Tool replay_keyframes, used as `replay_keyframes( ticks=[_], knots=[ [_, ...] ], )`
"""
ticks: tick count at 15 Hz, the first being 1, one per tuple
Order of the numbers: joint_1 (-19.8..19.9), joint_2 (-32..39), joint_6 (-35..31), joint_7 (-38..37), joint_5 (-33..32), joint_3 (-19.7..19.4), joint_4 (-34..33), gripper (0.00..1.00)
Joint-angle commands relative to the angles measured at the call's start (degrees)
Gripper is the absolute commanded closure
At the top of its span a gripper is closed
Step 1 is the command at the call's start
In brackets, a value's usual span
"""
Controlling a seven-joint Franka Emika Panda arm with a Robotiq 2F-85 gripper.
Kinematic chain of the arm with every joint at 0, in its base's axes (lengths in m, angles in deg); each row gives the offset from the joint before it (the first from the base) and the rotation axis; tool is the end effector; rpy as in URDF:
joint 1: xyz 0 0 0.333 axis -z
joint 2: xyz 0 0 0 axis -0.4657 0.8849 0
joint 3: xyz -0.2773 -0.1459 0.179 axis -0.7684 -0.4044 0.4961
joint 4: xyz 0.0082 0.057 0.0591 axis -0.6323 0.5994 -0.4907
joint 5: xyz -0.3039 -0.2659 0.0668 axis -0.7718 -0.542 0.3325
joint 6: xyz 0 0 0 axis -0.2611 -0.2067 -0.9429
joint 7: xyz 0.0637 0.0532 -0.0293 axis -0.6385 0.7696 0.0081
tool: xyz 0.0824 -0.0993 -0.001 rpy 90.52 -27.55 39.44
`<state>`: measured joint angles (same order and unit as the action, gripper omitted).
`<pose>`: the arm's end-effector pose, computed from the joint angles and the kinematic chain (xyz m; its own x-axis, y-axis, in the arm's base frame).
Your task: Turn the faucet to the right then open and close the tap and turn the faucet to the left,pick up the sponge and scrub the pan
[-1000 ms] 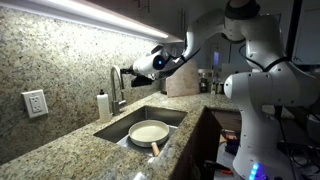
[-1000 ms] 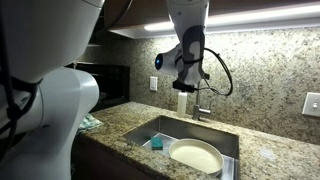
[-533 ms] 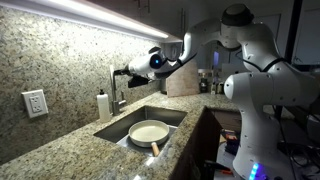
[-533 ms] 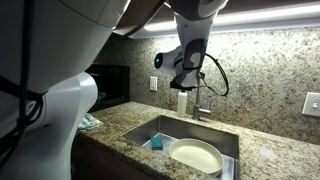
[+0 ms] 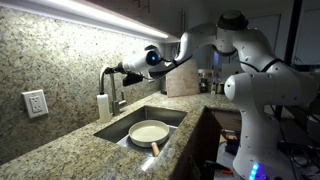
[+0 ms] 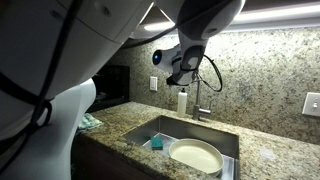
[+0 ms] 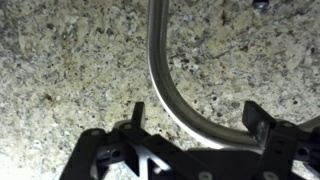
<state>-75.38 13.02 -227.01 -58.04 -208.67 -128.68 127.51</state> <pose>0.6495 -0.0411 0.4351 0.1922 0.0294 0.9809 -0.1491 -0.9871 0.0588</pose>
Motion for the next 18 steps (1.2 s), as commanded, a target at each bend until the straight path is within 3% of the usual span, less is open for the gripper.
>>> replay_keyframes(
  ticks=[1,10,18],
  knots=[
    [-1.8,-5.0,-1.1,7.0,0.0,1.3,-2.2,0.00],
    [9.7,-12.3,2.7,7.2,2.3,2.0,6.0,0.00],
    [8.8,-16.1,2.2,28.1,28.9,-2.9,10.5,0.00]
  ],
)
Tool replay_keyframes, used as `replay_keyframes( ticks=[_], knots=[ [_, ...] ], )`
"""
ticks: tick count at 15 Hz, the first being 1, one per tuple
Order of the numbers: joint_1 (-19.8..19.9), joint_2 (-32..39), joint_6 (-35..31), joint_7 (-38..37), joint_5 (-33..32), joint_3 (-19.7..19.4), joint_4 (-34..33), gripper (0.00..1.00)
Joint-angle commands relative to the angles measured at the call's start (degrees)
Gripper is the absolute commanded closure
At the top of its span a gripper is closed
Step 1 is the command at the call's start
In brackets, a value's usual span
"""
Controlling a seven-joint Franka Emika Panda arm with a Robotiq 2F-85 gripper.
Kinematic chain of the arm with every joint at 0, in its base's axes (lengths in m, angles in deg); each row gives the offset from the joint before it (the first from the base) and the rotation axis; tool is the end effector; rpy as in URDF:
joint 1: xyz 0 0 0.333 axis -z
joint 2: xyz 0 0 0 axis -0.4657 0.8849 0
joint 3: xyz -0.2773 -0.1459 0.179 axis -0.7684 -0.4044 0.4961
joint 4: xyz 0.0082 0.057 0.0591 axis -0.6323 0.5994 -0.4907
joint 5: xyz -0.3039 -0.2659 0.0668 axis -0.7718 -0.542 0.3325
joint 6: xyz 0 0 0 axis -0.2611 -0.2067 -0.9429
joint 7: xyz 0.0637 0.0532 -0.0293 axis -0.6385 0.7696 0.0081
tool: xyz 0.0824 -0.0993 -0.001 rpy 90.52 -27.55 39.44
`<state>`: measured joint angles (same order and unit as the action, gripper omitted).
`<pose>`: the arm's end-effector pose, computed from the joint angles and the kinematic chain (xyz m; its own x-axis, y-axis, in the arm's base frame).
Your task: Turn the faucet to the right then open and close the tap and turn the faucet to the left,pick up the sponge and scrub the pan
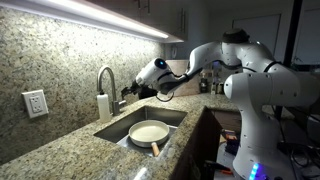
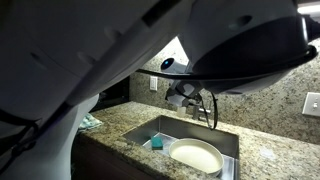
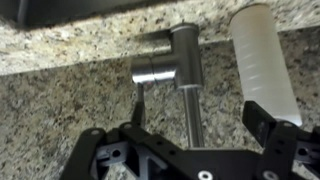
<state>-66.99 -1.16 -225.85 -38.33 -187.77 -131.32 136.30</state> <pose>0.5995 -0.1005 0.3202 0.5543 -0.1839 0.8118 -0.2118 -0.9743 -0.0761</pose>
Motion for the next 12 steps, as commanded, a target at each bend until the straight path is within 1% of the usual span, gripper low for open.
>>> replay_keyframes(
  ticks=[1,4,9,11,12],
  knots=[
    [0.3,-2.2,1.3,11.7,11.6,-0.6,1.9,0.00],
    [0.3,-3.1,3.1,21.8,22.2,-0.6,2.4,0.00],
    [-0.8,-2.0,9.2,37.3,39.4,1.2,1.9,0.00],
    [-1.3,-0.4,11.3,41.5,43.6,3.4,0.8,0.00],
    [-1.2,-1.9,7.8,37.7,40.2,0.7,1.1,0.00]
  ],
)
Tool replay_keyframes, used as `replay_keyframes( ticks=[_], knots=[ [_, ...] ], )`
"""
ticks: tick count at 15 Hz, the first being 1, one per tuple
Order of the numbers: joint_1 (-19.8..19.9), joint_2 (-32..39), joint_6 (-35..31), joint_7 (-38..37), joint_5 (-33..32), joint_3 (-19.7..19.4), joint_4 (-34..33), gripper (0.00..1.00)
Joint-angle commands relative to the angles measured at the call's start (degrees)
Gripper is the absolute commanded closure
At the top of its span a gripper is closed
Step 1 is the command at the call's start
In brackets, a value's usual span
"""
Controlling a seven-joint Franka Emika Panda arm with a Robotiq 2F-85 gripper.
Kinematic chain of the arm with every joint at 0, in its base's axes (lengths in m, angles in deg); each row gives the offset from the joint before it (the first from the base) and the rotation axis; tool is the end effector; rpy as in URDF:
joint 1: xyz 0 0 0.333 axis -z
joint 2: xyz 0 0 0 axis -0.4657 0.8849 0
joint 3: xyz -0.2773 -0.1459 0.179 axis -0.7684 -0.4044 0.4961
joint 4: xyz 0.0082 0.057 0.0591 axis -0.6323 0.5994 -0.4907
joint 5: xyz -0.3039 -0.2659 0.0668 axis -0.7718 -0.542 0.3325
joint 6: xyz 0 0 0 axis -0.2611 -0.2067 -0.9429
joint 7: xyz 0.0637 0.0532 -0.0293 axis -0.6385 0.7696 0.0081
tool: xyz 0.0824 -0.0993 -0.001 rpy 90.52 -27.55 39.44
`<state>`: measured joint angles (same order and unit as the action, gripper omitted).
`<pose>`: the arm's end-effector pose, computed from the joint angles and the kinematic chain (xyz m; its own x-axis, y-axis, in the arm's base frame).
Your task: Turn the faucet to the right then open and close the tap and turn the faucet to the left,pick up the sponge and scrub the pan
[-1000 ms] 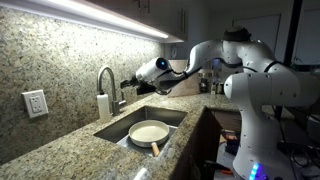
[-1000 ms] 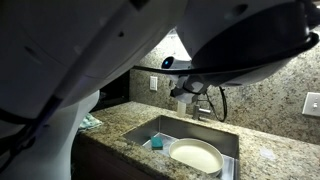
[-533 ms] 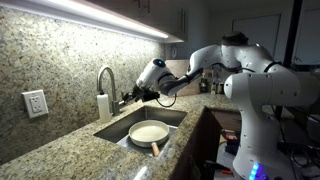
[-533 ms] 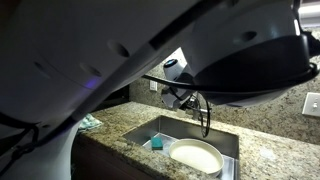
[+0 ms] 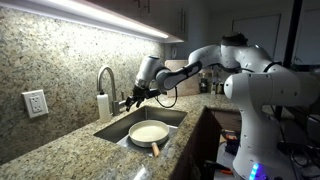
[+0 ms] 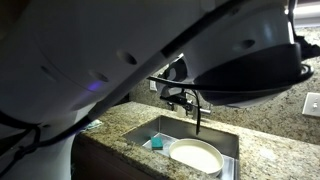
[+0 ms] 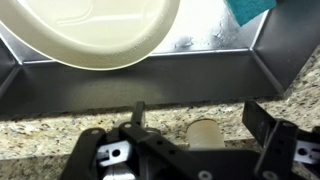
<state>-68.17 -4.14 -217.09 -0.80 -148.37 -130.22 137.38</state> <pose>0.5860 -0.0809 0.2933 0.8924 -0.0547 0.4478 -0.0220 -0.9967 -0.0777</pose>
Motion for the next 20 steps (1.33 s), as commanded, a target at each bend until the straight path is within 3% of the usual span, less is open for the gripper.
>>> replay_keyframes(
  ticks=[1,7,11,15,20],
  knots=[
    [-0.2,1.5,-0.3,1.6,2.4,0.5,-0.3,0.00],
    [-1.7,0.9,0.0,2.9,4.2,-0.1,-1.4,0.00],
    [-11.8,-4.5,-1.0,7.7,7.0,-8.4,-7.4,0.00],
    [-21.1,-10.2,1.0,15.6,9.7,-12.7,-15.9,0.00],
    [-25.1,-12.0,7.2,22.1,16.4,-13.6,-21.2,0.00]
  ],
)
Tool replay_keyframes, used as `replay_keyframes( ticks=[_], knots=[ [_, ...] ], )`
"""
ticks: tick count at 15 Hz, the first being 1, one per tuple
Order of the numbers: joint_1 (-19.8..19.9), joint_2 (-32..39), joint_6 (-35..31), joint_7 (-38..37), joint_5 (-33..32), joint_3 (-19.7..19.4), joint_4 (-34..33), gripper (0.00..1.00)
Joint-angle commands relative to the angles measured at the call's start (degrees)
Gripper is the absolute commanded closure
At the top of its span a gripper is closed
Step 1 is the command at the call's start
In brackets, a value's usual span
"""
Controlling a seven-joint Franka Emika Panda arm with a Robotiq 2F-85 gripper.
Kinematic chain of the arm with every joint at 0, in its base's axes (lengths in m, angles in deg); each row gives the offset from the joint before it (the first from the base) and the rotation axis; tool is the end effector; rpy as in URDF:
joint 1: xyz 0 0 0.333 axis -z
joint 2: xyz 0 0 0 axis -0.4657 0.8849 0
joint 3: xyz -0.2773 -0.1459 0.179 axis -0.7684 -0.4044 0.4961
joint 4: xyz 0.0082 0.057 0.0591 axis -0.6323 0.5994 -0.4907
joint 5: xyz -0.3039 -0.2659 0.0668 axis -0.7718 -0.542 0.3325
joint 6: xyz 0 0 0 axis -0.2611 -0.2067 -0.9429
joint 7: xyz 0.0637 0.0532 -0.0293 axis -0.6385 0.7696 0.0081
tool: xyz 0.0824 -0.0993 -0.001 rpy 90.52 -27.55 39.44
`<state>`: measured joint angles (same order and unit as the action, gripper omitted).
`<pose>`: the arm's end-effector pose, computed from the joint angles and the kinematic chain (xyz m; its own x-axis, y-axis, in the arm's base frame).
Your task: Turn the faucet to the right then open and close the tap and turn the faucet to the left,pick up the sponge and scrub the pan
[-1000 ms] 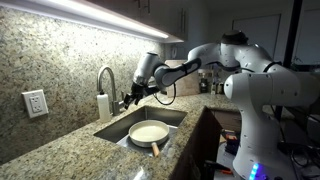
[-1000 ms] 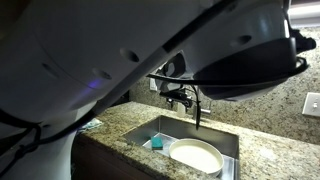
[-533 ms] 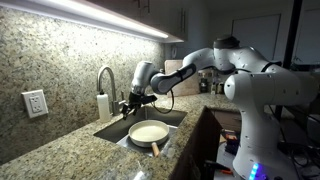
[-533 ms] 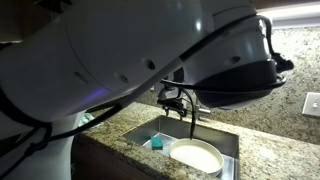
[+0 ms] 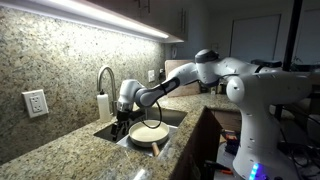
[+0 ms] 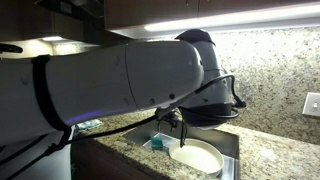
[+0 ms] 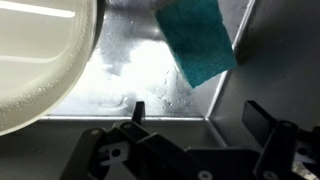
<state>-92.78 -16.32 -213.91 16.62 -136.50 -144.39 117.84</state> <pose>0.6681 0.0054 0.1474 0.9712 0.1364 0.1952 0.1765 -0.9626 -0.2054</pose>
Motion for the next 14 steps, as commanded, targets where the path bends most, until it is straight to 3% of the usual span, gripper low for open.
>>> replay_keyframes(
  ticks=[1,8,14],
  knots=[
    [-0.4,0.2,5.2,5.8,5.8,0.8,-1.9,0.00],
    [0.2,0.9,10.1,12.3,11.9,0.7,1.0,0.00],
    [2.3,1.8,11.1,13.9,9.3,-1.1,4.8,0.00]
  ],
)
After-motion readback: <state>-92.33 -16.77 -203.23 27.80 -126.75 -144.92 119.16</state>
